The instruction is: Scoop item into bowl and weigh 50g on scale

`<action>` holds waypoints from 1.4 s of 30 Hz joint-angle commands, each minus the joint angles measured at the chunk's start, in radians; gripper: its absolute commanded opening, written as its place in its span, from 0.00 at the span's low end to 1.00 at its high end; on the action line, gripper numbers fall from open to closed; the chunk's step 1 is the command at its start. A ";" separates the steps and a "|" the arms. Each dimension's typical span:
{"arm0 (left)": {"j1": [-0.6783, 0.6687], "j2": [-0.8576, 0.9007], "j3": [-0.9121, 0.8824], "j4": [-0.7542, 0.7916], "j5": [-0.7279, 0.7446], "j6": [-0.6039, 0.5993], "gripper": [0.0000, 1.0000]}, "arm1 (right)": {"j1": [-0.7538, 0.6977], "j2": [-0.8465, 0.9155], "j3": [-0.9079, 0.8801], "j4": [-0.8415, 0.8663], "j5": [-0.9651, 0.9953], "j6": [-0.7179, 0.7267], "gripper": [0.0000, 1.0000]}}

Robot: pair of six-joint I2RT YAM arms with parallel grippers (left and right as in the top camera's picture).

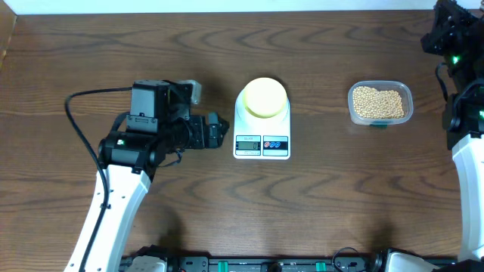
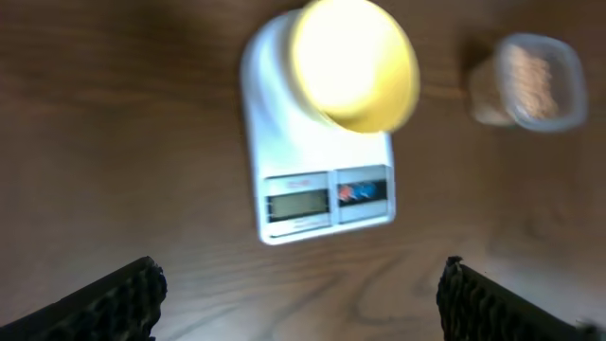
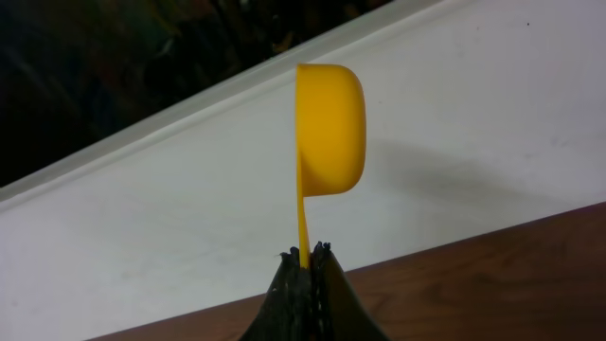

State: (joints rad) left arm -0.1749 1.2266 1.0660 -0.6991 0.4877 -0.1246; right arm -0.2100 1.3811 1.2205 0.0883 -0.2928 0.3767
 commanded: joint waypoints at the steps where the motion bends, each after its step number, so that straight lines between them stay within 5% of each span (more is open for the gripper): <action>1: -0.060 -0.003 -0.003 0.001 0.060 0.081 0.94 | 0.009 -0.004 0.010 0.004 -0.006 -0.027 0.01; 8: -0.260 -0.003 -0.004 -0.006 -0.340 0.082 0.94 | 0.009 -0.004 0.010 0.006 -0.006 -0.027 0.01; 14: -0.304 0.022 -0.004 -0.005 -0.607 -0.020 0.94 | 0.009 -0.004 0.010 0.006 -0.010 -0.026 0.01; 27: -0.297 0.143 -0.004 0.102 -0.543 0.001 0.94 | 0.009 -0.004 0.010 0.001 -0.096 -0.026 0.01; 34: -0.211 0.146 -0.004 0.106 -0.232 0.136 0.94 | 0.009 -0.004 0.010 -0.002 -0.095 -0.027 0.01; 42: -0.188 0.146 -0.004 0.095 -0.237 0.173 0.94 | 0.007 -0.004 0.010 -0.001 -0.092 -0.072 0.01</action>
State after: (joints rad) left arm -0.3672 1.3705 1.0660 -0.6014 0.2173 0.0093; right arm -0.2100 1.3811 1.2205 0.0864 -0.3782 0.3420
